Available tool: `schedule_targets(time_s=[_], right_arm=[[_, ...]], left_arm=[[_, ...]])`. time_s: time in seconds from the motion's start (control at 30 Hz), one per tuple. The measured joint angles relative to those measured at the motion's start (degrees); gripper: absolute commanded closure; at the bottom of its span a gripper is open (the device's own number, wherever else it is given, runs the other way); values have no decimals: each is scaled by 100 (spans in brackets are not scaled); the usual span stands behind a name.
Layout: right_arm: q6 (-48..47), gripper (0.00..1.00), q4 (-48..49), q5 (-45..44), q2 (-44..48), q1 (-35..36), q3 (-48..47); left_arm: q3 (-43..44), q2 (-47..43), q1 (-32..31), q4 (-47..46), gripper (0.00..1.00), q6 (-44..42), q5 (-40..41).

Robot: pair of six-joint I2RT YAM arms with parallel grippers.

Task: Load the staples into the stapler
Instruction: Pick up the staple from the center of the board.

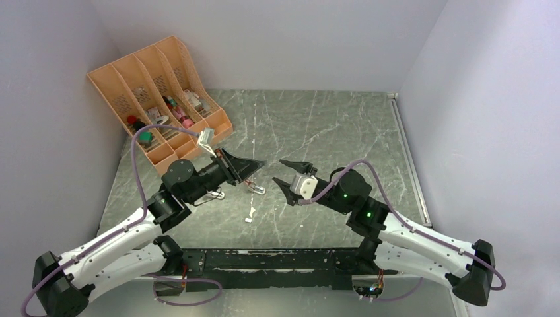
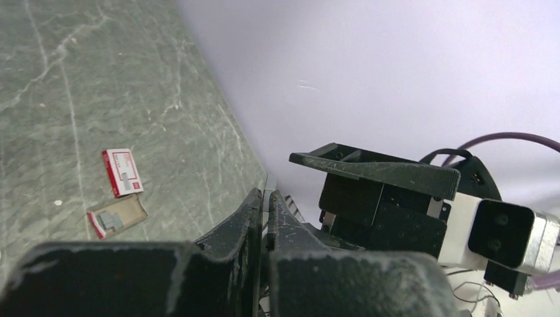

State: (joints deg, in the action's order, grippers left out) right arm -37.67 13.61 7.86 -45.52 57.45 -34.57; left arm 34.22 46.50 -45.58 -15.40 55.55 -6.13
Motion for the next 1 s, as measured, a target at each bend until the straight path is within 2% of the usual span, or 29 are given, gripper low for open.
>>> schedule_targets(time_s=[0.3, 0.67, 1.0], right_arm=[[-153, 46, 544, 380, 96, 0, -7], [-1408, 47, 20, 785, -131, 0, -232], [-1521, 50, 247, 669, -345, 0, -234]], left_arm=[[24, -24, -2, -162, 93, 0, -472], [162, 0, -2, -238, 93, -2, -623], [175, 26, -2, -238, 93, -4, -723]])
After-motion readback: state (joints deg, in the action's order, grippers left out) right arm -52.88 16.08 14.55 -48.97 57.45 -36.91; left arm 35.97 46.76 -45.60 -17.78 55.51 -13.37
